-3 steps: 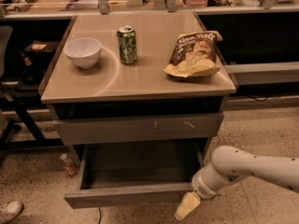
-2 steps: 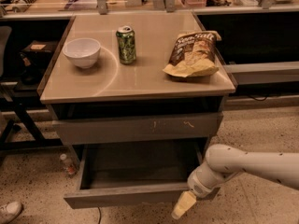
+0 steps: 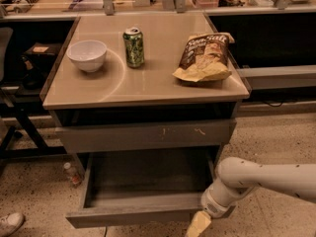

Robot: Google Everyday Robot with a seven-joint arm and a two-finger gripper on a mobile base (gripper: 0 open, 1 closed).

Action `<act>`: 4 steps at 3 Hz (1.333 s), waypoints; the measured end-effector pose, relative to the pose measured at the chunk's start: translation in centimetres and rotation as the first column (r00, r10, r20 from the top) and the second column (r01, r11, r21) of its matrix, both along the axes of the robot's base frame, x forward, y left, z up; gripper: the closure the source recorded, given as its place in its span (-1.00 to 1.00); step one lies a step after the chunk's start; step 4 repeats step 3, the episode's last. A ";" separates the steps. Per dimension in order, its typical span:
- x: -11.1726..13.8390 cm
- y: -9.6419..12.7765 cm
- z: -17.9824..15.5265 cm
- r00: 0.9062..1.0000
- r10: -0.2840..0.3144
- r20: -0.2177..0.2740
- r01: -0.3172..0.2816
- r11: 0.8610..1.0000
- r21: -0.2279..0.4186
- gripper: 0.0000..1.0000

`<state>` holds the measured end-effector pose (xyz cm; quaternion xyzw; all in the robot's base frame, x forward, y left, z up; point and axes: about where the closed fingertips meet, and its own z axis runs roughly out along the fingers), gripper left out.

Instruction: Open middle drawer

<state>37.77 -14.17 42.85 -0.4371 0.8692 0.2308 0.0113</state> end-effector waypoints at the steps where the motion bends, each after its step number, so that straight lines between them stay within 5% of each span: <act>1: -2.0 -0.9 0.8 0.999 -0.006 -0.033 0.006 1.000 -0.017 -1.00; 2: -5.9 -2.8 3.5 0.998 -0.035 -0.058 0.033 0.998 -0.045 -1.00; 4: -6.0 -2.9 3.6 0.998 -0.037 -0.058 0.034 0.998 -0.046 -1.00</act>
Offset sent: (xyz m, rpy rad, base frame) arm -0.0675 -0.0313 0.0439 -0.0574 0.0638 -0.0263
